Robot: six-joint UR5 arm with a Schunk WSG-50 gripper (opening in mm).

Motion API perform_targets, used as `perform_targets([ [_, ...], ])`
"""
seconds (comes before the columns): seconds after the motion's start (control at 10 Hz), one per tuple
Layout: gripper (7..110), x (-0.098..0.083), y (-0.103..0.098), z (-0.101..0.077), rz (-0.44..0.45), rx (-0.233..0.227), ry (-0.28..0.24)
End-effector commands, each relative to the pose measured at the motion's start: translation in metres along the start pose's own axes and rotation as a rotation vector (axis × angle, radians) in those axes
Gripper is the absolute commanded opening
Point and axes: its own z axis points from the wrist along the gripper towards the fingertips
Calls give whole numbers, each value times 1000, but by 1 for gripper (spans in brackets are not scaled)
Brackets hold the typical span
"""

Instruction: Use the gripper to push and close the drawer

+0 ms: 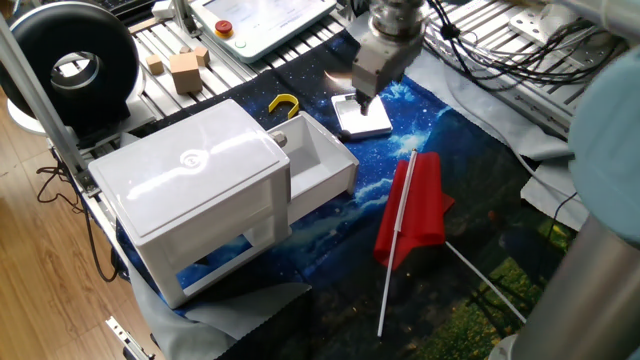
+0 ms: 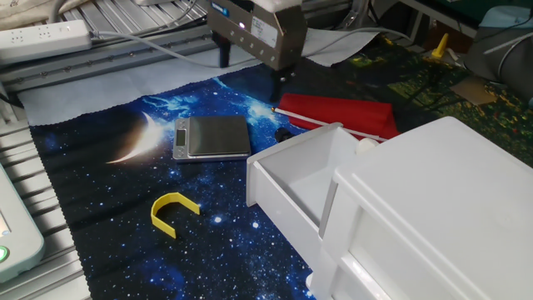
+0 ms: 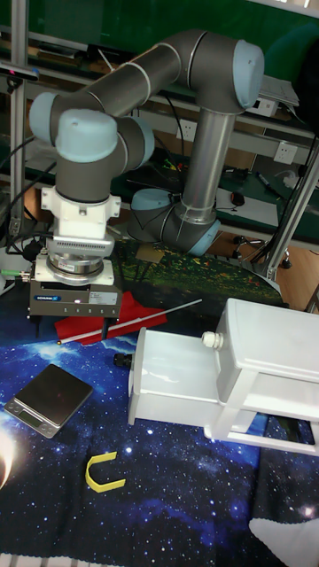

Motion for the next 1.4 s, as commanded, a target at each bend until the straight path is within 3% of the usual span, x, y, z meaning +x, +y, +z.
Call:
perform_targets([
  [0.0,109,3,9,17,47,-74,-13],
  [0.1,109,-5,8,28,88,-38,-31],
  [0.2,109,-13,10,39,130,-36,-55],
  [0.3,109,-24,12,47,188,-72,-85],
  [0.4,109,-23,13,48,196,-91,-82],
  [0.6,109,-11,-2,46,215,-21,-58],
  [0.8,109,6,-30,35,171,96,-29],
  [1.0,109,5,-21,33,155,54,-35],
  [1.3,109,-13,-2,35,180,12,-55],
])
